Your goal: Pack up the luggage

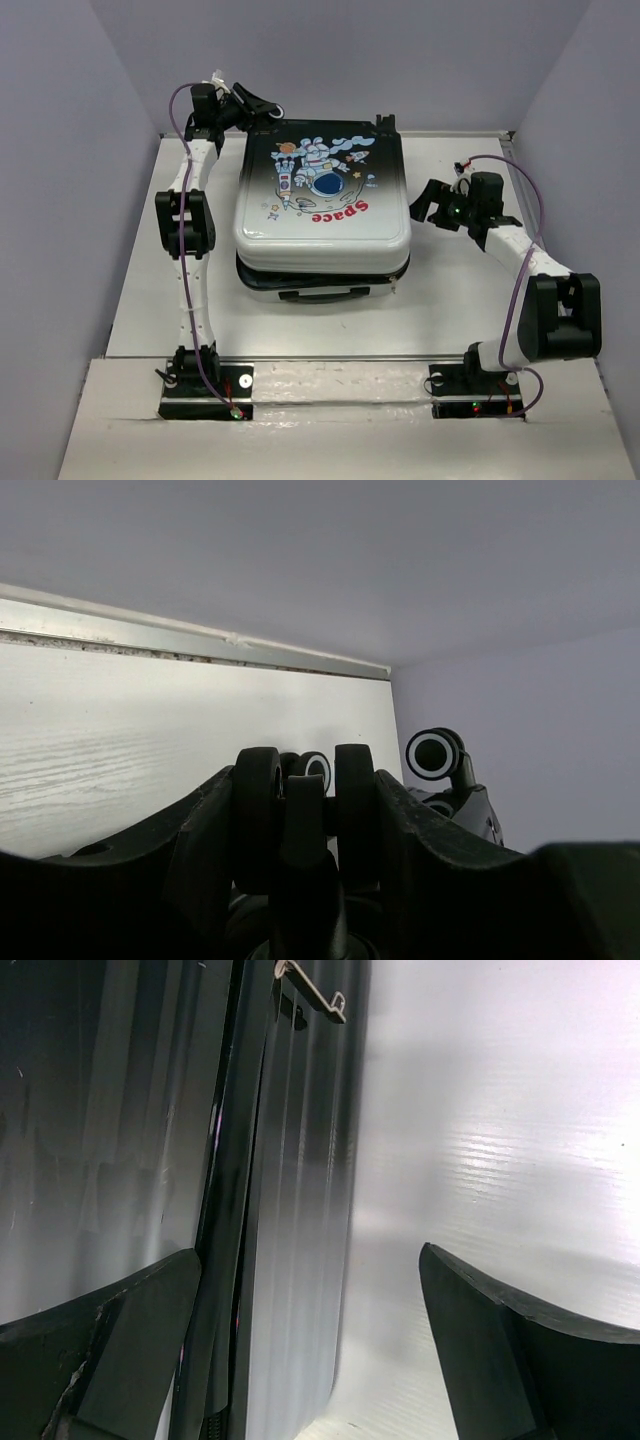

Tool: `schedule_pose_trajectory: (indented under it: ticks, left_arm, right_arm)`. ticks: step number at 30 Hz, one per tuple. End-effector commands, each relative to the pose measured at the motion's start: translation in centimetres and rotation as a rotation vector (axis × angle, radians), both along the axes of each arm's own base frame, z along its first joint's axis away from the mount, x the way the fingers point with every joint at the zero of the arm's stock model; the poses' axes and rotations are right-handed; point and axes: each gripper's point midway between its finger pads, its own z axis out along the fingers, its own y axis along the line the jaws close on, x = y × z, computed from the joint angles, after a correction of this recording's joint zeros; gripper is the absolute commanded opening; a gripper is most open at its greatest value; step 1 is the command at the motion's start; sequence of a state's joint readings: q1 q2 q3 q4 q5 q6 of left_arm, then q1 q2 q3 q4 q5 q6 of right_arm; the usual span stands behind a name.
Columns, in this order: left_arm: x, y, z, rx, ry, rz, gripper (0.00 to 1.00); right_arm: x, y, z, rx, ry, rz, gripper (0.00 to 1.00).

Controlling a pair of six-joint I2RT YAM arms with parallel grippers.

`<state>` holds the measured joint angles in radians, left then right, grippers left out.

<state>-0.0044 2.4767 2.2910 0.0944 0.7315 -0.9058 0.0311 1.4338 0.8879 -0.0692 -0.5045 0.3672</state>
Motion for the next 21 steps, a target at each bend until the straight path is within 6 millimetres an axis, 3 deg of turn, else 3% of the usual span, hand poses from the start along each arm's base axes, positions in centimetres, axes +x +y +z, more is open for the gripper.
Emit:
schedule_pose_trajectory:
  ticks: [1, 5, 13, 16, 21]
  left_arm:
    - [-4.3, -2.0, 14.8, -0.053, -0.27, -0.076, 0.06]
    - [-7.2, -2.1, 21.3, -0.087, -0.357, -0.063, 0.06]
    - [-11.4, -2.4, 28.2, -0.151, -0.398, -0.022, 0.06]
    - [-12.3, -2.4, 28.7, -0.155, -0.36, -0.003, 0.06]
    - [-13.8, -1.2, 26.2, -0.085, -0.299, 0.064, 0.06]
  right_arm:
    - [-1.1, 2.5, 1.4, 0.081, -0.037, 0.1, 0.97]
    - [-1.0, 2.4, 0.8, 0.079, -0.018, 0.088, 0.98]
    - [-0.1, 2.4, -1.6, 0.08, 0.054, 0.08, 0.98]
    - [0.4, 2.3, -2.4, 0.07, 0.069, 0.073, 0.98]
    - [0.9, 2.1, -2.5, 0.056, 0.072, 0.064, 0.99]
